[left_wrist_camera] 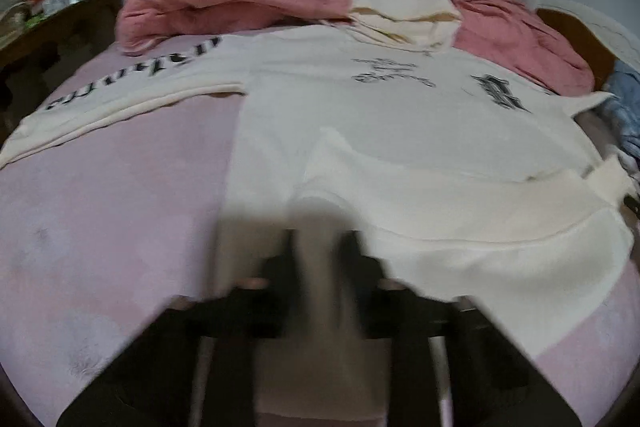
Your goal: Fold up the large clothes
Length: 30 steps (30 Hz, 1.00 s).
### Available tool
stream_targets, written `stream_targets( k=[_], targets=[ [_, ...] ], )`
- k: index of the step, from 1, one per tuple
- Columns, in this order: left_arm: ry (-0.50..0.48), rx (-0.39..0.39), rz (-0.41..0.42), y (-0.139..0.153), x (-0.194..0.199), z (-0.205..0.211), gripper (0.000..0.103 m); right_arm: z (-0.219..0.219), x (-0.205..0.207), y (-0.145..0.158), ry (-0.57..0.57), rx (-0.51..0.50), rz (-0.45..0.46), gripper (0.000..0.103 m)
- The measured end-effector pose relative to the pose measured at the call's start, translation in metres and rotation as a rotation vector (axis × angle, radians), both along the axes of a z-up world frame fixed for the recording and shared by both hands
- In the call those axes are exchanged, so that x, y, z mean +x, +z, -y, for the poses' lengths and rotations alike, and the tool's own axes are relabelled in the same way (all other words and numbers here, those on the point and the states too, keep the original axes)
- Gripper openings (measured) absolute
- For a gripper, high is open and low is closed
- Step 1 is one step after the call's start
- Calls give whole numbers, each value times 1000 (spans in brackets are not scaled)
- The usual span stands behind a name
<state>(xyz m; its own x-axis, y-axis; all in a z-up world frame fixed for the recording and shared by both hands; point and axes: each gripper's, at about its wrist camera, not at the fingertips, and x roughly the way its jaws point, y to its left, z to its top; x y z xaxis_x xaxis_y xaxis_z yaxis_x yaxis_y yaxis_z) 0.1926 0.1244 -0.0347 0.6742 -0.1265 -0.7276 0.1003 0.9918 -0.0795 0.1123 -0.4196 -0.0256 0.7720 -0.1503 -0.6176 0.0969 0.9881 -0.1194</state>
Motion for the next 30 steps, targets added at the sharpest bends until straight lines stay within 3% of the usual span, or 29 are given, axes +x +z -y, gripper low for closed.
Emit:
stream_targets(
  k=[2, 3, 7, 11, 15, 18, 20, 24, 26, 30],
  targets=[
    [20, -2, 48, 8, -8, -3, 5, 3, 8, -6, -52, -5, -38, 36],
    [44, 13, 72, 12, -13, -4, 5, 7, 8, -4, -65, 9, -31, 19],
    [104, 39, 88, 13, -20, -8, 5, 23, 3, 3, -129, 51, 17, 8],
    [103, 92, 2, -6, -7, -5, 9, 32, 11, -9, -147, 70, -51, 8],
    [110, 113, 15, -3, -8, -4, 23, 30, 8, -8, -143, 45, -37, 8],
    [117, 107, 58, 3, -15, -5, 29, 35, 6, -7, -141, 66, -30, 9],
    [131, 114, 123, 13, -26, -5, 46, 37, 0, -3, -122, 96, 6, 9],
    [95, 131, 242, 34, -53, 3, 60, 35, -18, 14, -91, 108, 99, 9],
    [68, 137, 290, 43, -67, 11, 73, 29, -28, 23, -79, 93, 143, 9],
    [30, 98, 359, 57, -90, 22, 85, 10, -42, 37, -34, 92, 195, 9]
  ],
)
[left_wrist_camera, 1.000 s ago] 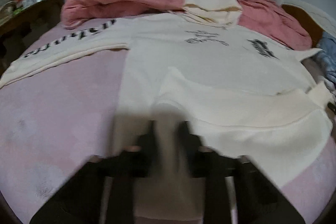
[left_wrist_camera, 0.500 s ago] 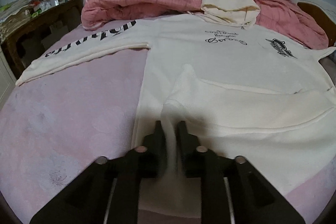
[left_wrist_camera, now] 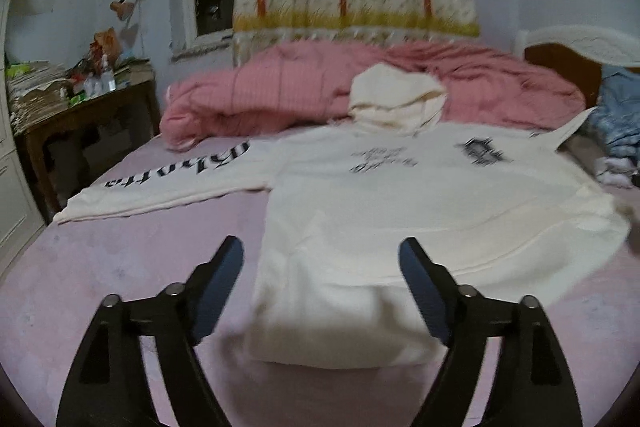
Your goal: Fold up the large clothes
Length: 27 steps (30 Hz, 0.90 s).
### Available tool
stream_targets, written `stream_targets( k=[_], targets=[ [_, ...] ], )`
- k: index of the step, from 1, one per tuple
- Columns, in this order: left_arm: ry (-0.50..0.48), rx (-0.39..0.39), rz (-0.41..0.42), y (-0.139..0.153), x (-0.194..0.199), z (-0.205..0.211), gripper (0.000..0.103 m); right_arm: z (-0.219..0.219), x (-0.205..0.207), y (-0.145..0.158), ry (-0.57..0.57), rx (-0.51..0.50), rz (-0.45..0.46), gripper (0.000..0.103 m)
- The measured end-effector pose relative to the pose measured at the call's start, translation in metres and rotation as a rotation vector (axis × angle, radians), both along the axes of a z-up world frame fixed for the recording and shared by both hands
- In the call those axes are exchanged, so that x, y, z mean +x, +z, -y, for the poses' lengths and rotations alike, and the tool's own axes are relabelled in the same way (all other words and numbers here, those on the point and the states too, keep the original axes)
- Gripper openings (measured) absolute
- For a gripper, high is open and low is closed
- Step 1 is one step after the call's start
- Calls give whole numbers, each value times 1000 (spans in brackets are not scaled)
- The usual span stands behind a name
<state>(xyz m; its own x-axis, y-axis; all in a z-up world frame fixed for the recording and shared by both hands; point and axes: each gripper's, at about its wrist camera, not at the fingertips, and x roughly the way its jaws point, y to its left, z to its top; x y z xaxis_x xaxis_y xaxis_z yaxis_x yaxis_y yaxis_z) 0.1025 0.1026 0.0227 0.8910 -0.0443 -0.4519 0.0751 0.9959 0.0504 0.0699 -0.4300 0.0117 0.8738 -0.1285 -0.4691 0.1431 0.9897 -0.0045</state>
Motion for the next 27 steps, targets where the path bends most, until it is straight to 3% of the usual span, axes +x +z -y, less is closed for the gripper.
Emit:
stream_targets(
  k=[4, 8, 12, 15, 17, 18, 19, 22, 25, 27],
  targets=[
    [-41, -24, 27, 7, -13, 7, 103, -25, -10, 8, 67, -4, 29, 9],
    [-110, 27, 1, 5, -19, 22, 103, -50, -21, 11, 107, -37, 53, 10],
    [-260, 163, -92, -11, -18, 45, 103, -72, -29, 6, 184, -66, 54, 10],
    [-265, 231, -147, -29, -13, 58, 103, -85, -32, 0, 203, -119, 46, 13],
    [-263, 241, -168, -38, -12, 62, 103, -91, -31, -3, 212, -129, 33, 50],
    [-265, 242, -176, -42, -11, 64, 103, -93, -31, -4, 219, -123, 34, 98],
    [-264, 253, -180, -45, -11, 65, 103, -94, -34, -5, 228, -114, 55, 102],
    [-267, 279, -179, -48, -14, 68, 103, -106, -39, -5, 229, -174, 87, 102],
    [-245, 313, -199, -54, -10, 72, 103, -123, -33, -17, 302, -269, -22, 102],
    [-199, 401, -197, -61, -6, 77, 103, -136, -28, -31, 335, -347, -110, 102]
  ],
)
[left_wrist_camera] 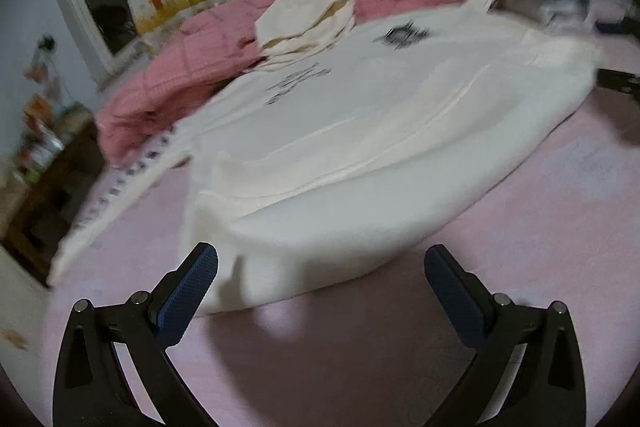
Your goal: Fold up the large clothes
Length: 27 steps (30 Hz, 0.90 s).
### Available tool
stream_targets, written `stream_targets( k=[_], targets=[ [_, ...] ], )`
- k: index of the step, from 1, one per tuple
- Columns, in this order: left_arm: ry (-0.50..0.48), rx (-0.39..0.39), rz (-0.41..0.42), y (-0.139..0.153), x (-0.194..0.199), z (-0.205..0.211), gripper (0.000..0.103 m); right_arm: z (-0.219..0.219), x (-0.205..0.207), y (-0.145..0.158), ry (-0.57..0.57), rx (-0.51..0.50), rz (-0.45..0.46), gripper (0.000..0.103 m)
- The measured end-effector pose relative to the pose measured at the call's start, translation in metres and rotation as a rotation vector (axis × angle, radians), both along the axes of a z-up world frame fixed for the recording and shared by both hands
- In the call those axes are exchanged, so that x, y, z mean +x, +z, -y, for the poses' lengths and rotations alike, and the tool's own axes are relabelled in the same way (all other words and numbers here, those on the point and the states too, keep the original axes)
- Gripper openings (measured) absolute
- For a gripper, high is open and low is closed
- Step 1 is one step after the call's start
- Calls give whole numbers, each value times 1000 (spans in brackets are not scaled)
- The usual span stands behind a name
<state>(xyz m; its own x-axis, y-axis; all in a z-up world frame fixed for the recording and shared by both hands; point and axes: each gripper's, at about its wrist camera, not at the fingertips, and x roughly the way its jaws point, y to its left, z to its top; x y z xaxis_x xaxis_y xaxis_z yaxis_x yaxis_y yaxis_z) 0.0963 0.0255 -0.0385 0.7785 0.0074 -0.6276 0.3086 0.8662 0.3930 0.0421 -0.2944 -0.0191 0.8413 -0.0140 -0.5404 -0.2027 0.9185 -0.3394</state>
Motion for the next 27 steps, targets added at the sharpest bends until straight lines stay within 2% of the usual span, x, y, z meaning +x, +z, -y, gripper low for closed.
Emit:
stream_targets(
  k=[1, 2, 5, 8, 10, 12, 13, 14, 15, 16, 17, 18, 20, 23, 27],
  targets=[
    [3, 50, 6, -5, 1, 4, 103, -5, 1, -7, 8, -42, -25, 102],
    [-1, 67, 6, -7, 1, 6, 103, -9, 2, -13, 15, -83, -41, 102],
    [20, 79, 19, -6, 6, 5, 103, -15, 5, -24, 3, -151, -73, 102],
    [62, 120, 37, -9, 15, 4, 103, -8, 15, -28, -94, -219, -64, 102],
    [70, 121, 35, -10, 20, 2, 103, 0, 23, -29, -129, -228, -65, 102],
    [78, 111, 33, -10, 23, -2, 97, 13, 29, -28, -151, -187, -86, 102],
    [78, 103, 29, -10, 23, -4, 80, 19, 32, -27, -153, -167, -95, 95],
    [79, 101, 22, -11, 24, -5, 52, 23, 33, -27, -153, -150, -102, 89],
    [87, 107, 18, -13, 25, -5, 29, 27, 35, -27, -152, -136, -110, 78],
    [123, 129, 22, -16, 28, -6, 6, 30, 36, -26, -152, -124, -119, 61],
    [120, 110, 22, -15, 26, -8, 5, 34, 39, -26, -146, -103, -130, 42],
    [110, 89, 32, -12, 22, -8, 5, 37, 41, -27, -149, -82, -141, 11],
    [118, 19, 40, 0, 16, -16, 5, 46, 41, -25, -162, -31, -140, 9],
    [166, -155, 13, 12, 7, -37, 5, 51, 24, -10, -183, 8, -53, 8],
    [196, -170, 59, 18, -20, -41, 5, 52, -2, 1, -188, 75, -36, 8]
  ],
)
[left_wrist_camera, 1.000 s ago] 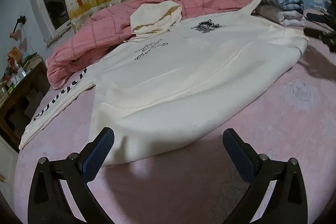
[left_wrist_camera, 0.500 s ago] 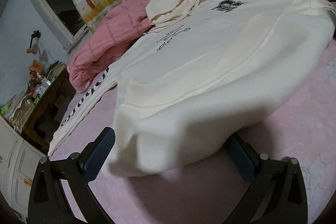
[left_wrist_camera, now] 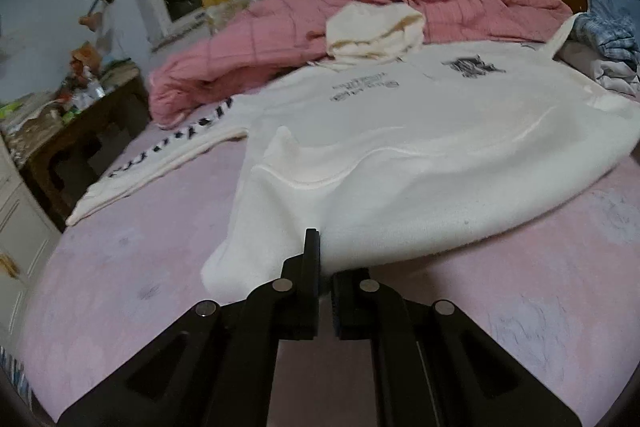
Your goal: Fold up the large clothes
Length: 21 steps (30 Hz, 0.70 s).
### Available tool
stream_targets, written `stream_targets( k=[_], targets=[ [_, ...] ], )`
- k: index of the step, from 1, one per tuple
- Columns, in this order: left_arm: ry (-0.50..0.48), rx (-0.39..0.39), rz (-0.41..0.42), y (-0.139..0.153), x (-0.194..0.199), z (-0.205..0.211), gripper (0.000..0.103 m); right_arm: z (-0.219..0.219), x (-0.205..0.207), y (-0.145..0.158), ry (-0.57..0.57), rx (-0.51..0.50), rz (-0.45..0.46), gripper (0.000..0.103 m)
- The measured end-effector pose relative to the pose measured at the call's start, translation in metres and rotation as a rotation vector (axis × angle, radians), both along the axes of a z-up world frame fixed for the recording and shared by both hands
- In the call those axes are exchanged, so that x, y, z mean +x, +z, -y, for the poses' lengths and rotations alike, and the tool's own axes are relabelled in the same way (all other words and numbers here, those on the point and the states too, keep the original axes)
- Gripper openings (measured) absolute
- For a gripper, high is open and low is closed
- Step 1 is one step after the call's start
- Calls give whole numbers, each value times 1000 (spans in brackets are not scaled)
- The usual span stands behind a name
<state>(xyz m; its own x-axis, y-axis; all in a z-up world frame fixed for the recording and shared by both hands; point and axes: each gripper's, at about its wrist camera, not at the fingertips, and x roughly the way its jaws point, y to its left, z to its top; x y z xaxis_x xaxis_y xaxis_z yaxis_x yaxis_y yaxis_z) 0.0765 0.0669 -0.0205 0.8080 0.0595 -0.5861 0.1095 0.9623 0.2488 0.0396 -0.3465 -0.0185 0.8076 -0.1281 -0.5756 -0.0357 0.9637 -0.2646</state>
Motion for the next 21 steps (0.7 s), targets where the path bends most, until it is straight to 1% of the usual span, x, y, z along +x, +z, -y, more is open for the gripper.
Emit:
stream_targets(
  k=[3, 5, 8, 10, 12, 13, 15, 16, 17, 18, 19, 20, 21],
  targets=[
    [10, -50, 3, 5, -20, -6, 5, -4, -26, -2, -9, 8, 2, 8],
    [15, -81, 2, 7, -35, -11, 5, 0, -44, -3, -14, 47, -4, 8],
    [13, -108, 2, 8, -53, -14, 5, 8, -69, -3, -15, 109, -7, 8],
    [12, -116, -4, 6, -63, -15, 5, 11, -82, -4, -20, 108, -7, 8],
    [15, -113, -11, 2, -67, -16, 6, 17, -91, 1, -42, 120, 16, 8],
    [24, -115, -19, 0, -65, -17, 10, 20, -92, 3, -43, 122, 21, 8],
    [28, -111, -30, -5, -60, -17, 14, 24, -87, 5, -41, 109, 13, 8],
    [29, -107, -38, -6, -60, -16, 19, 25, -84, 6, -47, 95, 12, 8],
    [22, -109, -37, -6, -62, -15, 30, 26, -85, 7, -48, 93, 26, 8],
    [0, -115, -16, -4, -69, -14, 39, 27, -88, 9, -50, 98, 53, 9],
    [-21, -118, 14, -1, -76, -12, 57, 27, -91, 11, -40, 107, 67, 9],
    [-43, -118, 45, 2, -82, -11, 68, 26, -94, 12, -21, 118, 71, 9],
    [-58, -109, 65, 5, -88, -8, 71, 25, -96, 13, 6, 137, 71, 9]
  ],
)
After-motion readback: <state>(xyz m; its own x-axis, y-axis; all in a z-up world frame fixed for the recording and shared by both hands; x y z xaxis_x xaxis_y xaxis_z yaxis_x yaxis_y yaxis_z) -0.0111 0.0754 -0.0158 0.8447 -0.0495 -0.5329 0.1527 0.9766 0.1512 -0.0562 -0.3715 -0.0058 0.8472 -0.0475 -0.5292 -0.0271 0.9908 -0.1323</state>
